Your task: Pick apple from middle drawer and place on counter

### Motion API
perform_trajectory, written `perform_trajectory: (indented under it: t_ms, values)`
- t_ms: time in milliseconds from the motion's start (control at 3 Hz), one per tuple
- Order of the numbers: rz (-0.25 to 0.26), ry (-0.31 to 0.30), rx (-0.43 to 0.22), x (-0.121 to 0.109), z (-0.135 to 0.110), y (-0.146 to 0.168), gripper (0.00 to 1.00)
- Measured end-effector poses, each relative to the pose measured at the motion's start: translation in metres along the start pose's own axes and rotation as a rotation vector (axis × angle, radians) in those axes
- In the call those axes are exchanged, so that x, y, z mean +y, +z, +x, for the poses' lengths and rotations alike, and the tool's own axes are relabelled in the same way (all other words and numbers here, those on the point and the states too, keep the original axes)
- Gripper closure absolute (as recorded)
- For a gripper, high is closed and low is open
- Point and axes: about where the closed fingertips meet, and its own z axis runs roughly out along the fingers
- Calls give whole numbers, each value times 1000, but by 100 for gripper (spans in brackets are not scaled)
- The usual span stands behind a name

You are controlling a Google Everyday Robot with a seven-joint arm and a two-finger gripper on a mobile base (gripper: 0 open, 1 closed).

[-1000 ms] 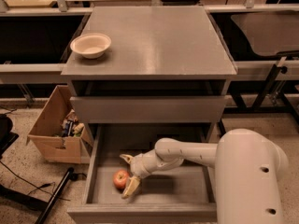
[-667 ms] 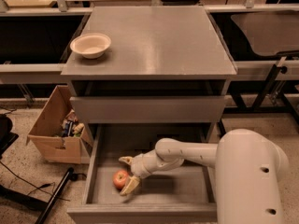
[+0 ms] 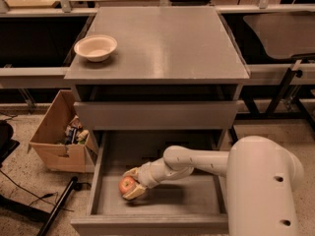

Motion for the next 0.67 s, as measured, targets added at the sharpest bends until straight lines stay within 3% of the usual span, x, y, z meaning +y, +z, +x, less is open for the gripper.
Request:
perform_trajectory:
  t_ms: [333,667]
  values:
    - [1,9,-43,3,-3,-1,85]
    - [-3,-12,-94,31,-42,-53,100]
